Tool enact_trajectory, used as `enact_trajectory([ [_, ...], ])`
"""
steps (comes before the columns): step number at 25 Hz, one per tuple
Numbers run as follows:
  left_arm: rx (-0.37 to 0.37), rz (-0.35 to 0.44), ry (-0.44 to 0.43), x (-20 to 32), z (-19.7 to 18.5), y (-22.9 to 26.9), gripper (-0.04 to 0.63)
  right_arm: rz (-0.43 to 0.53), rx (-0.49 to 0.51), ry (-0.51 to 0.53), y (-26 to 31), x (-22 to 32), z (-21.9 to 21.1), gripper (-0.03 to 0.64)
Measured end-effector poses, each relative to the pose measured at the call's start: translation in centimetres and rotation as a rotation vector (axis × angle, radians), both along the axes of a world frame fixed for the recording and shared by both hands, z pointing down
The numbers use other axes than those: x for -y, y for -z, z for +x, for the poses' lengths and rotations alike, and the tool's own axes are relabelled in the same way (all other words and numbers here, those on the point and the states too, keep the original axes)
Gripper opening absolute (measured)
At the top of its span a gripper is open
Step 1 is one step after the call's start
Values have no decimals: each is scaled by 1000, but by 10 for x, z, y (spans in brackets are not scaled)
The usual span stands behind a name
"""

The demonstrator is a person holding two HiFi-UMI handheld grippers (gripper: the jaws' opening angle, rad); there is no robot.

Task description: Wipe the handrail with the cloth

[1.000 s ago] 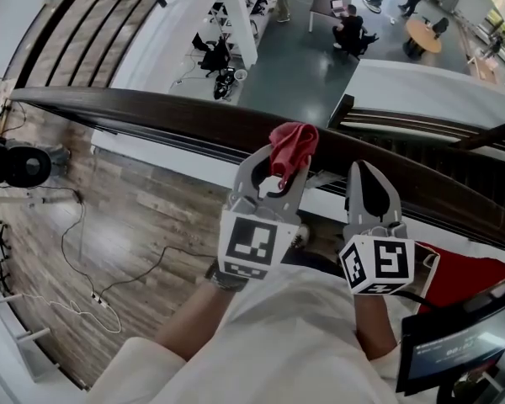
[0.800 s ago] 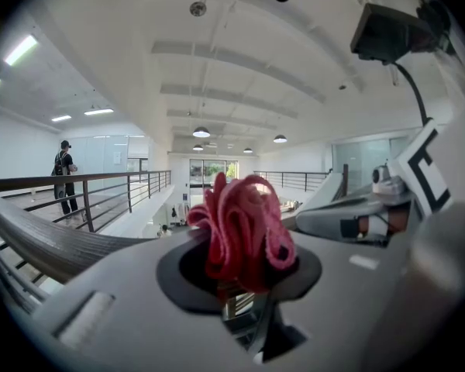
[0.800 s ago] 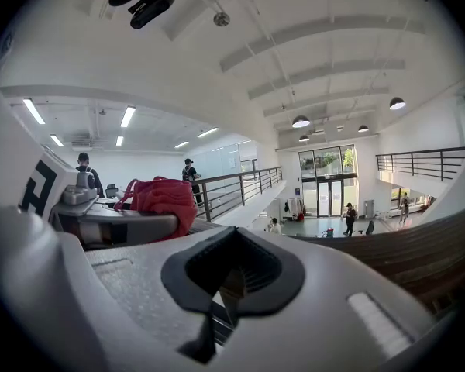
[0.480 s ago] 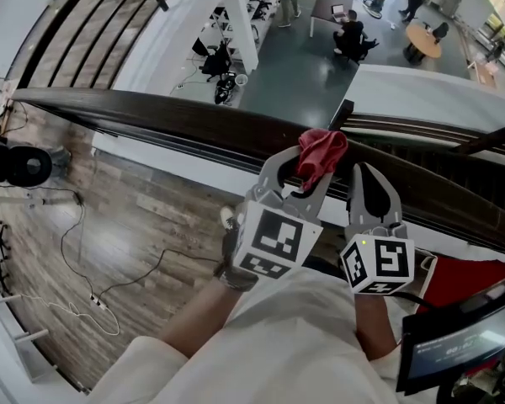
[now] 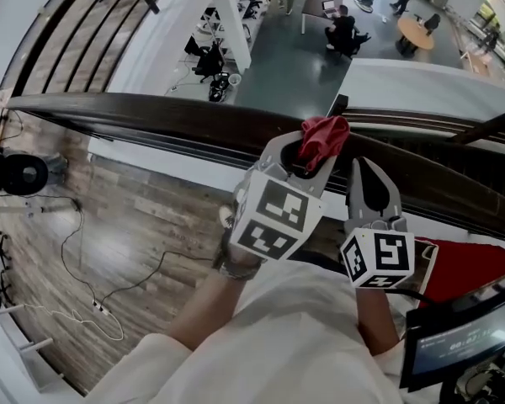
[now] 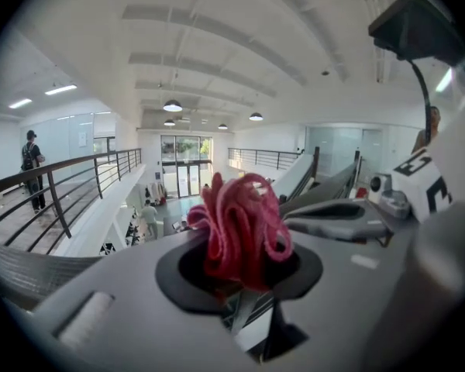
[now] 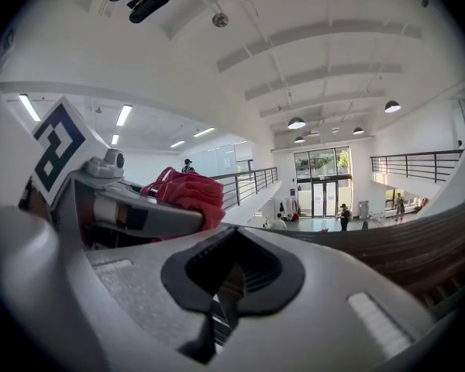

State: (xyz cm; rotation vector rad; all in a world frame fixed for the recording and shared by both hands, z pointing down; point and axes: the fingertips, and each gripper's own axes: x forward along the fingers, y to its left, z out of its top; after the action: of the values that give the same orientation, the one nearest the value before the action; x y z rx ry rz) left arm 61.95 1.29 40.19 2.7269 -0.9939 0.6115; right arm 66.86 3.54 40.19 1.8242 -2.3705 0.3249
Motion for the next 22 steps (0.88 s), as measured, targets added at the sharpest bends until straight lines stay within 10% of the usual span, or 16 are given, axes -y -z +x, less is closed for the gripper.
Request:
enact_trajectory([
  [22,-41,-14,165,34,-65,-1,132,-9,-24,16,2,6,-9,3],
])
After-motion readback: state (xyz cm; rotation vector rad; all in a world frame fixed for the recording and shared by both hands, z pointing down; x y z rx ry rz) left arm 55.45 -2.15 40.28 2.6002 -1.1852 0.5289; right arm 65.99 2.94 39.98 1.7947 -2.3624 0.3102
